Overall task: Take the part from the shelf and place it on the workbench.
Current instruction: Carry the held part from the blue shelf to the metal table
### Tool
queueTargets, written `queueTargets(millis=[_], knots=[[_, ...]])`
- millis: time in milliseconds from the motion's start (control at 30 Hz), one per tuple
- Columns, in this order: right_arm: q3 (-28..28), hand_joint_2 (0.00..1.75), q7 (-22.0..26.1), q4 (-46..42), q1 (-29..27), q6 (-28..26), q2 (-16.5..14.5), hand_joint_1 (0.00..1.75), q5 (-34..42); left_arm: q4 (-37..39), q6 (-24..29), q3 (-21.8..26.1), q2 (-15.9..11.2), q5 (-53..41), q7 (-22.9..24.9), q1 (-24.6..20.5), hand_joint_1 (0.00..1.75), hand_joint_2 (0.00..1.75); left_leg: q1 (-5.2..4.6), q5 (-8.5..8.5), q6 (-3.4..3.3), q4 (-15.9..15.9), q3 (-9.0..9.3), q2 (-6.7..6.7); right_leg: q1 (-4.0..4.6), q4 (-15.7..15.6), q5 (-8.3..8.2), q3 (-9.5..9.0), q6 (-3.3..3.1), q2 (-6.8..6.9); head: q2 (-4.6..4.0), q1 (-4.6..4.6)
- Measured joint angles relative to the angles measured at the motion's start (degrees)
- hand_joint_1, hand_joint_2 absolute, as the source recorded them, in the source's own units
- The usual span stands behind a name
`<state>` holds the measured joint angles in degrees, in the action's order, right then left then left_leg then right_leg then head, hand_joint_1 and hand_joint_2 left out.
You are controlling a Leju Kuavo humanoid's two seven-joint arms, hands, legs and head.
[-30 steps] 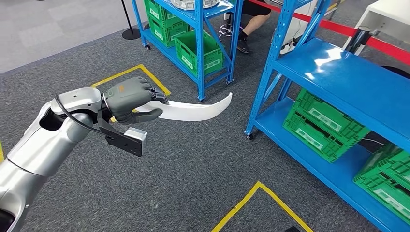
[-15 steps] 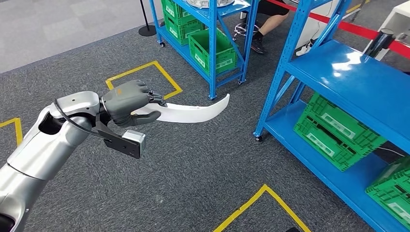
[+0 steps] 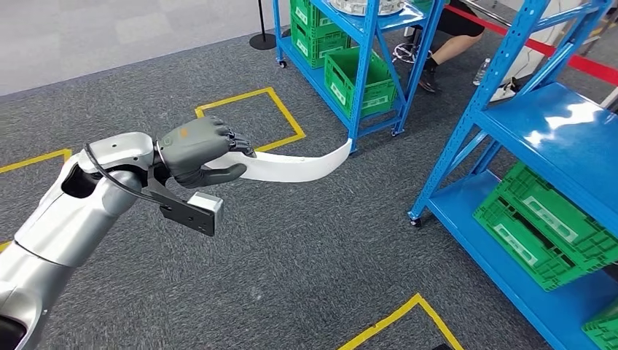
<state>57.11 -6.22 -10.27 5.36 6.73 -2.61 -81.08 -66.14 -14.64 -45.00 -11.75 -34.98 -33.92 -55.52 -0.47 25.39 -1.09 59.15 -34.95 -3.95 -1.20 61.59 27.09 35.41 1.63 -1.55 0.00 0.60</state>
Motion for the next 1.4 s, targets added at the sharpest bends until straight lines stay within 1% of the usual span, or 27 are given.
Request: queueTargets(millis=[67,100,167,233,300,333,367,400,433,500,567,633,700,767,833,867,900,933,1000,1067,1133,1167,1200,1267,1300,1367,1400], knots=[[-0.01,0.00,0.24,0.00,0.03,0.01,-0.01,0.00,-0.01,0.01,-0.12,0.01,-0.02,-0.02,0.08,0.00,1.75,1.75,-0.04,-0.09,0.76,0.05,-0.30,-0.78,0.15,-1.86,-0.07,-0.90,-0.52,-0.39,0.00,0.02],[0.00,0.00,0.32,0.00,0.05,0.02,-0.01,0.00,-0.01,0.01,-0.26,0.03,-0.08,-0.03,0.13,-0.02,1.75,1.75,0.01,-0.21,1.14,-0.06,-0.39,-1.16,0.20,-1.97,-0.24,-0.94,-0.97,0.07,0.00,0.03],[0.01,0.00,0.28,0.00,0.15,0.05,0.01,0.00,-0.01,0.03,-0.65,0.08,-0.32,0.00,0.14,-0.19,1.75,1.75,0.08,0.27,1.74,0.65,-0.91,-0.44,0.15,-2.30,-0.53,-1.06,-1.81,0.86,0.00,0.09],[0.01,0.00,0.26,0.00,0.23,0.08,0.09,0.00,-0.01,0.13,-1.03,0.10,-0.50,0.20,0.14,-0.61,1.75,1.75,0.10,2.90,2.17,5.15,-3.10,1.77,0.17,-2.59,-0.66,-1.17,-2.51,1.74,0.00,0.22],[0.01,0.00,0.25,0.00,0.14,0.09,0.19,0.00,0.03,0.41,-1.21,0.03,-0.52,0.58,0.08,-0.85,1.75,1.75,0.20,6.21,2.45,12.66,-6.66,3.08,0.34,-2.60,-0.55,-1.17,-2.85,2.76,0.00,0.31],[0.01,0.00,0.25,0.00,0.08,0.09,0.22,0.00,0.08,0.62,-1.22,-0.02,-0.54,0.75,0.02,-0.82,1.75,1.75,0.25,6.88,2.50,15.22,-7.89,3.24,0.40,-2.58,-0.50,-1.18,-2.90,3.33,0.00,0.32],[0.01,0.00,0.25,0.00,0.03,0.08,0.24,0.00,0.13,0.84,-1.21,-0.07,-0.57,0.88,-0.06,-0.78,1.75,1.75,0.28,6.54,2.48,15.82,-8.19,3.34,0.44,-2.56,-0.45,-1.19,-2.92,3.93,0.00,0.32],[0.01,0.00,0.25,0.00,0.00,0.08,0.25,0.00,0.21,1.02,-1.17,-0.09,-0.61,0.98,-0.20,-0.75,1.75,1.75,0.28,5.24,2.39,14.08,-7.31,3.54,0.47,-2.52,-0.39,-1.23,-2.89,4.53,0.00,0.32],[0.01,0.00,0.26,0.00,-0.02,0.08,0.25,0.00,0.28,1.12,-1.07,-0.09,-0.63,1.08,-0.37,-0.74,1.75,1.75,0.24,3.37,2.21,10.48,-5.42,4.20,0.51,-2.48,-0.29,-1.33,-2.81,5.12,0.00,0.31],[0.01,0.00,0.28,0.00,-0.10,0.09,0.25,0.00,0.42,1.20,-0.72,-0.09,-0.64,1.22,-0.81,-0.75,1.75,1.75,-0.24,0.96,1.61,3.03,-1.49,7.01,0.73,-2.34,0.04,-1.61,-2.43,6.27,0.00,0.28],[0.01,0.00,0.29,0.00,-0.20,0.09,0.27,0.00,0.49,1.23,-0.33,-0.09,-0.70,1.27,-1.08,-0.71,1.75,1.75,-0.78,0.62,0.91,0.13,-0.02,8.16,0.95,-2.27,0.35,-1.91,-1.89,7.47,-0.01,0.24],[0.01,0.00,0.26,0.00,-0.18,0.09,0.30,0.00,0.51,1.26,-0.13,-0.08,-0.96,1.28,-1.13,-0.67,1.75,1.75,-0.82,0.32,0.22,-0.16,0.05,6.54,0.88,-2.23,0.62,-2.16,-1.28,8.38,-0.01,0.26],[0.01,0.00,0.47,0.00,-0.19,0.09,0.33,0.00,0.52,1.28,-0.02,-0.05,-1.15,1.28,-1.12,-0.78,1.75,1.75,-0.53,-0.06,-0.46,-0.58,0.25,5.12,0.59,-0.29,2.08,-1.54,-0.63,6.23,0.00,0.25],[0.01,0.00,0.82,0.00,-0.36,0.09,0.46,0.00,0.54,1.30,0.04,-0.11,-1.01,1.28,-1.13,-0.76,1.75,1.75,-0.28,-0.29,-0.90,-0.76,0.24,3.62,0.37,6.03,5.37,1.39,-0.18,2.90,0.00,0.15],[0.01,0.00,0.82,0.00,-0.50,0.08,0.64,0.00,0.55,1.34,0.04,-0.31,-0.84,1.27,-1.14,-0.50,1.75,1.75,-0.24,-0.35,-1.02,-0.66,0.08,1.99,0.35,12.91,7.77,4.99,0.04,1.88,0.00,0.07],[0.01,0.00,0.76,0.00,-0.51,0.07,0.68,0.00,0.57,1.42,0.05,-0.41,-0.81,1.26,-1.14,-0.40,1.75,1.75,-0.22,-0.36,-1.02,-0.55,0.04,1.17,0.33,13.99,7.51,5.75,0.07,1.78,0.00,0.06],[0.01,0.00,0.73,0.00,-0.49,0.03,0.70,0.00,0.60,1.49,0.05,-0.50,-0.81,1.26,-1.14,-0.38,1.75,1.75,-0.18,-0.35,-0.96,-0.40,0.03,0.34,0.28,12.78,6.14,5.41,0.05,1.65,-0.01,0.06],[0.01,0.00,0.74,0.00,-0.47,-0.03,0.70,0.00,0.63,1.55,0.06,-0.54,-0.77,1.26,-1.15,-0.43,1.75,1.75,-0.11,-0.32,-0.85,-0.22,0.02,-0.49,0.20,9.50,4.02,4.01,0.00,1.23,-0.01,0.06],[0.01,0.00,0.81,0.00,-0.44,-0.17,0.70,0.00,0.68,1.62,0.07,-0.56,-0.60,1.27,-1.18,-0.69,1.75,1.75,0.01,-0.22,-0.34,0.14,-0.19,-2.06,-0.08,1.70,0.78,0.43,-0.09,-1.34,-0.01,0.07],[0.01,0.00,1.10,0.00,-0.39,-0.40,0.69,0.00,0.70,1.70,0.07,-0.59,-0.32,1.30,-1.20,-0.95,1.75,1.75,0.15,-0.40,0.51,0.18,-0.64,-3.51,-0.11,-1.79,0.17,-1.23,-0.35,-3.00,0.00,0.08],[0.01,0.00,1.10,0.00,-0.24,-0.66,0.64,0.00,0.70,1.84,0.07,-0.61,-0.29,1.33,-1.19,-1.04,1.75,1.75,0.28,-0.82,1.41,-0.14,-1.07,-4.75,-0.02,-2.15,0.01,-1.42,-0.97,-1.86,0.00,0.07],[0.01,0.00,0.98,0.00,-0.15,-0.76,0.60,0.00,0.71,1.91,0.07,-0.61,-0.39,1.34,-1.18,-1.08,1.75,1.75,0.22,-0.70,1.73,0.03,-1.30,-4.10,-0.05,-2.39,-0.16,-1.55,-1.36,-1.13,0.00,0.13],[0.01,0.00,0.88,0.00,-0.11,-0.83,0.56,0.00,0.70,1.96,0.07,-0.61,-0.45,1.36,-1.17,-1.15,1.75,1.75,0.12,0.02,1.99,1.05,-1.87,-2.50,-0.08,-2.66,-0.31,-1.70,-1.82,-0.37,0.00,0.27],[0.01,0.00,0.89,0.00,-0.22,-0.92,0.50,0.00,0.69,2.02,0.09,-0.62,-0.45,1.39,-1.16,-1.20,1.75,1.75,0.01,3.15,2.36,6.49,-4.37,1.67,0.05,-2.97,-0.39,-1.91,-2.48,1.18,0.00,0.59],[0.01,0.00,0.90,0.00,-0.34,-0.93,0.48,0.00,0.69,2.07,0.11,-0.63,-0.44,1.40,-1.16,-1.05,1.75,1.75,0.11,4.98,2.55,10.47,-6.22,2.79,0.16,-2.98,-0.33,-1.92,-2.68,2.02,0.00,0.69],[0.01,0.00,0.89,0.00,-0.49,-0.93,0.46,0.00,0.70,2.14,0.14,-0.64,-0.61,1.40,-1.15,-0.48,1.75,1.75,0.32,6.52,2.79,15.70,-8.63,3.36,0.26,-2.96,-0.21,-1.94,-2.79,3.67,0.00,0.72],[0.01,0.00,0.89,0.00,-0.50,-0.94,0.43,0.00,0.70,2.16,0.15,-0.64,-0.77,1.40,-1.14,-0.24,1.75,1.75,0.38,5.80,2.83,15.36,-8.38,3.53,0.27,-2.94,-0.14,-1.98,-2.78,4.46,0.00,0.72]])
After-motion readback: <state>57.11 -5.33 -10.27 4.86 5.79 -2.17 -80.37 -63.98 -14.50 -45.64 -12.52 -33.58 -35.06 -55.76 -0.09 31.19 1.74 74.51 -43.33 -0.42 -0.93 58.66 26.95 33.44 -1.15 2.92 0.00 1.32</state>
